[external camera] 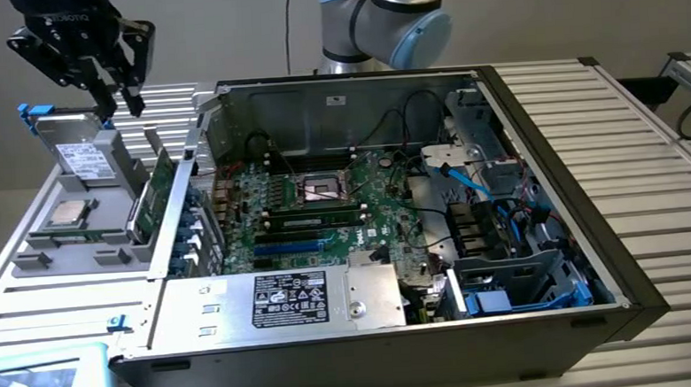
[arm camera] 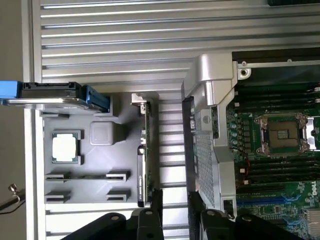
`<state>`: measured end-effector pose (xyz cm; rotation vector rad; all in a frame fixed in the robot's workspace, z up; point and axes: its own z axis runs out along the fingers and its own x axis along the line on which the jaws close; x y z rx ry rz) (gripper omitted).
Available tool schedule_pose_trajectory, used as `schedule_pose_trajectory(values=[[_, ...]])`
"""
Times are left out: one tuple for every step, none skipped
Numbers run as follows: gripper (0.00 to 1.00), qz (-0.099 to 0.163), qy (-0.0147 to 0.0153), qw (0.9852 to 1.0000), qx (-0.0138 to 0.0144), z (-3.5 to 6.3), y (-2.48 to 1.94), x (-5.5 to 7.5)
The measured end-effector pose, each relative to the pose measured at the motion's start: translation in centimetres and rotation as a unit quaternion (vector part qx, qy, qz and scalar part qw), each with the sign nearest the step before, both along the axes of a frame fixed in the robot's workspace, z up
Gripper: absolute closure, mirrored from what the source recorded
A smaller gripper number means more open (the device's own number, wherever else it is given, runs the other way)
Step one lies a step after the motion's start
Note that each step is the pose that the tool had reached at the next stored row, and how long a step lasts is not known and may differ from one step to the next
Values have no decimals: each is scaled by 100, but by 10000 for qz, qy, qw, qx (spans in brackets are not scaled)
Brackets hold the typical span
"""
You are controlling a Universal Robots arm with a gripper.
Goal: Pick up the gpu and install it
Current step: 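Reach for the gpu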
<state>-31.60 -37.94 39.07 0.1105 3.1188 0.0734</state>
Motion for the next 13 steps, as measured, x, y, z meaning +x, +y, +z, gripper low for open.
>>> schedule_pose_trajectory(values=[[60, 0, 0, 10000, 0, -1, 7, -43], [60, 1, 0, 10000, 0, -2, 13, -85], [60, 0, 0, 10000, 0, -3, 19, -127], [60, 0, 0, 10000, 0, -5, 25, -173], [60, 0, 0, 10000, 0, -5, 30, -214], [60, 0, 0, 10000, 0, -6, 34, -245], [60, 0, 0, 10000, 0, -6, 35, -258], [60, 0, 0, 10000, 0, -7, 35, -261], [60, 2, 0, 10000, 0, -6, 35, -261], [60, 3, 0, 10000, 0, -7, 35, -262], [60, 3, 0, 10000, 0, -6, 35, -269], [60, 2, 0, 10000, 0, -6, 35, -277], [60, 2, 0, 10000, 0, -7, 36, -288]])
